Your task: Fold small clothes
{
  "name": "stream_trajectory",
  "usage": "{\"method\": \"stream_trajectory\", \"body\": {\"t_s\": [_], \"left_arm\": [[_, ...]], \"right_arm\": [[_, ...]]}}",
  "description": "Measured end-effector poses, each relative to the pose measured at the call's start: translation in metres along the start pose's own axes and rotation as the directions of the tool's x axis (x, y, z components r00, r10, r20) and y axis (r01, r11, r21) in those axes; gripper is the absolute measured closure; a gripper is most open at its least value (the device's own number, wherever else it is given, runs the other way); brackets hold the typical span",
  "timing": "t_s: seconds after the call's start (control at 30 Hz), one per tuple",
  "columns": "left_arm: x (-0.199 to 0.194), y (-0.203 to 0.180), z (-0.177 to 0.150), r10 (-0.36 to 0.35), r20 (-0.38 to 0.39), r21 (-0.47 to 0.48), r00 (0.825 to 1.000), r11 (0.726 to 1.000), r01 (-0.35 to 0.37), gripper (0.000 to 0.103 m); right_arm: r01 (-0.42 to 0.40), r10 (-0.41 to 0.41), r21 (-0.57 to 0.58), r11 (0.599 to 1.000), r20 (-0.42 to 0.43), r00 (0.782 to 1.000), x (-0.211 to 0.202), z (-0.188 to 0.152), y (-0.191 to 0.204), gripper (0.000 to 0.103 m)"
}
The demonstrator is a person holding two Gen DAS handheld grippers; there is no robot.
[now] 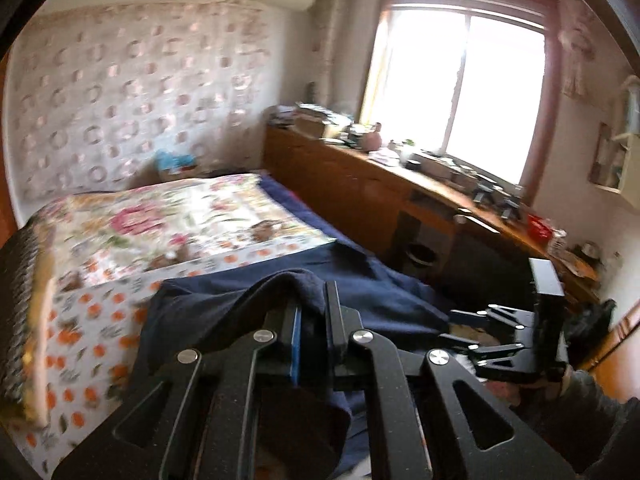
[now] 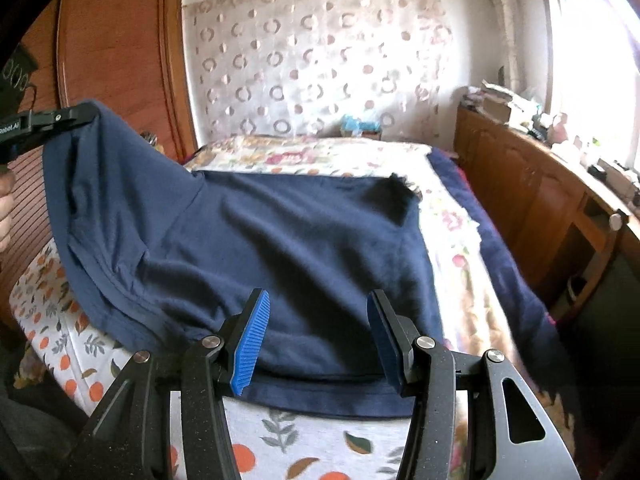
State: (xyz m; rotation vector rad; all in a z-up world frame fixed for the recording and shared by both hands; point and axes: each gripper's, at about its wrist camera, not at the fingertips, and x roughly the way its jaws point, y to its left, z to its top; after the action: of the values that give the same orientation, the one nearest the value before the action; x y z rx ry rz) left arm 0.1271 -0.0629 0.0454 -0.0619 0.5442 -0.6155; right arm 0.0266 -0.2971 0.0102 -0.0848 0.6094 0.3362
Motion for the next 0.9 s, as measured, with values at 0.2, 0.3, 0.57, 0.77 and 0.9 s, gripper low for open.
{"method": "stream_trajectory", "body": {"t_s": [0.2,0.3,0.57,0.77,0.9], "left_arm": [[0.012,-0.016,-0.013,-0.059,-0.061,0.044,0.996,0.997,0.061,0.066],[0.004,-0.015,-0.016,-0.057,-0.042,0.035,0.998,0.998,0.058,0.041],[-0.025,0.004,-0.028,0.063,-0.008,0.027,0.998,0.998,-0.063,0.031],[-0.034,0.026,-0.049,0.132,-0.025,-0.007,0.991,0.991,-0.132,0.031],[-0.038,0.036,-0.064,0.165,-0.04,-0.02,0.986,0.986,-0.166,0.031]], "right_arm": [[-0.009,0.009,-0.004,1.0,-0.004,1.0,-0.001,-0.005,0.007,0.05],[-0.016,0.016,-0.013,1.0,-0.012,1.0,0.006,-0.003,0.009,0.05],[-0.063,0.061,-0.056,0.996,-0.026,0.998,0.018,0.008,0.027,0.05],[-0.126,0.118,-0.128,0.984,-0.069,0.991,0.039,0.011,0.048,0.05],[-0.121,0.09,-0.178,0.977,-0.17,0.981,0.069,0.005,0.059,0.05]]}}
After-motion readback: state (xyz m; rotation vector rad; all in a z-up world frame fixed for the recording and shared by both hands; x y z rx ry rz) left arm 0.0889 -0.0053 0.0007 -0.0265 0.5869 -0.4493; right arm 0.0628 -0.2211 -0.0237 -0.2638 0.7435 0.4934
